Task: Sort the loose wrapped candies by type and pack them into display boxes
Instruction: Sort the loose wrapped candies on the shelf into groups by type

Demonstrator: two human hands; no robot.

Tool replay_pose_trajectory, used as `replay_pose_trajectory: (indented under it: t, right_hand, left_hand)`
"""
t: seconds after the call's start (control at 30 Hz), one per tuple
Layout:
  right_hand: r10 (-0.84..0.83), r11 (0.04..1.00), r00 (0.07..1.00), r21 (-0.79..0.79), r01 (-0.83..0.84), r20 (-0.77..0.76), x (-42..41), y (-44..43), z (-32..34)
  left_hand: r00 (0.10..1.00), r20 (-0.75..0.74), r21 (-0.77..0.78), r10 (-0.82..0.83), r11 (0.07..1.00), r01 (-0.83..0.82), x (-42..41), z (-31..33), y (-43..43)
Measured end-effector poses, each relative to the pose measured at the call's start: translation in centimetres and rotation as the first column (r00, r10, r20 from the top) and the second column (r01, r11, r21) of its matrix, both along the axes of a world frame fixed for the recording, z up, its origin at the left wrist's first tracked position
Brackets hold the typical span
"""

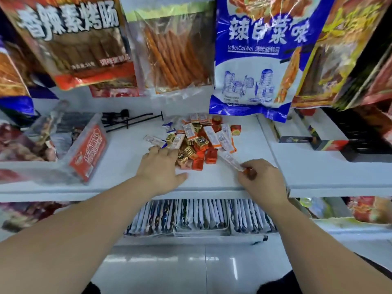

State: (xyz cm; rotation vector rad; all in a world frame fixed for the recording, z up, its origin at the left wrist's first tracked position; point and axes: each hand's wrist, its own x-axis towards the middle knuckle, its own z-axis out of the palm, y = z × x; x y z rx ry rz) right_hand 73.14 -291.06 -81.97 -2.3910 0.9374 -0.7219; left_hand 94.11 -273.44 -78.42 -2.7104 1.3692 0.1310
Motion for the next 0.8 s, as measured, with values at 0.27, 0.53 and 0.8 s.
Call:
replay_pose_trajectory:
  t: [0.27, 0.53, 0.8]
  right_hand:
    - [-0.025, 0.989, 0.997, 0.150, 0.013, 0.074, 1.6, 0.1, 0.8]
    - [-0.112, 0.964, 0.990, 0.250, 0.089, 0.081, 2.0, -1.1, 0.5]
    - [-0.055, 0.887, 0.997, 0.462, 0.023, 0.055, 1.8, -3.4, 1.1]
  left_hand:
    - [0.965, -0.192, -0.270, 0.178, 0.936, -0.227, 3.0, 0.5, -1.7]
    - [0.809, -0.516, -0.380, 0.282, 0.771, -0.511, 4.4, -0.6, -3.8]
    - [0.695, -0.676, -0.482, 0.245, 0.565, -0.669, 3.2, 0.9, -4.5]
